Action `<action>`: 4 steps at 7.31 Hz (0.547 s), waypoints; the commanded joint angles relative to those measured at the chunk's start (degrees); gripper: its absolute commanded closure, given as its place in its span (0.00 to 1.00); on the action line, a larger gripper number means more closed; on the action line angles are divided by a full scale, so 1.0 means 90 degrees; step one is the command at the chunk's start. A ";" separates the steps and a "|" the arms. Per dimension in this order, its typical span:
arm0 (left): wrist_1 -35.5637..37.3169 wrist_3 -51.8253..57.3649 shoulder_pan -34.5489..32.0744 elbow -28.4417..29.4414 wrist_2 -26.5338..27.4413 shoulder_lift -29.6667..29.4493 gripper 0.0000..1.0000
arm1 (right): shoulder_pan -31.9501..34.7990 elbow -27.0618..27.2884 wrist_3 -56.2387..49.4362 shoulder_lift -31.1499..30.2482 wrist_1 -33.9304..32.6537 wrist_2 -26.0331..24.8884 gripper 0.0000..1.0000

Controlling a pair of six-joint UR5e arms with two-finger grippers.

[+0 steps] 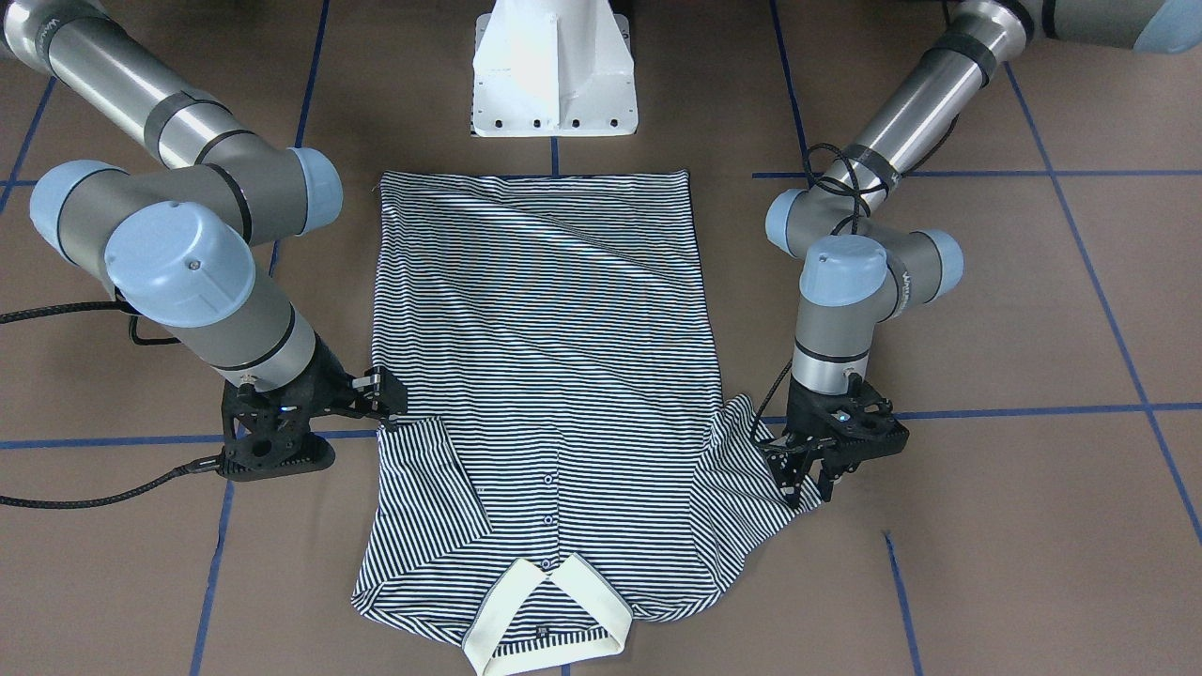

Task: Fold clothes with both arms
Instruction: 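Fold the other sleeve inward with the left gripper while the right gripper holds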

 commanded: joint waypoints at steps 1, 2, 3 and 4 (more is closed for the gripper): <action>0.0000 -0.0006 0.0000 -0.0011 0.0000 -0.0042 0.87 | 0.0009 -0.0007 0.0035 -0.0008 0.0017 -0.0004 0.00; 0.0000 -0.0006 0.0000 -0.0020 0.0000 -0.0052 0.98 | 0.0009 -0.0016 0.0036 -0.0008 0.0027 -0.0014 0.00; 0.0029 -0.0006 -0.0010 -0.0088 -0.0010 -0.0052 1.00 | 0.0009 -0.0036 0.0026 -0.0037 0.0027 -0.0004 0.00; 0.0097 0.0003 -0.0049 -0.0524 -0.0068 -0.0042 1.00 | 0.0009 -0.0036 0.0016 -0.0037 0.0017 -0.0014 0.00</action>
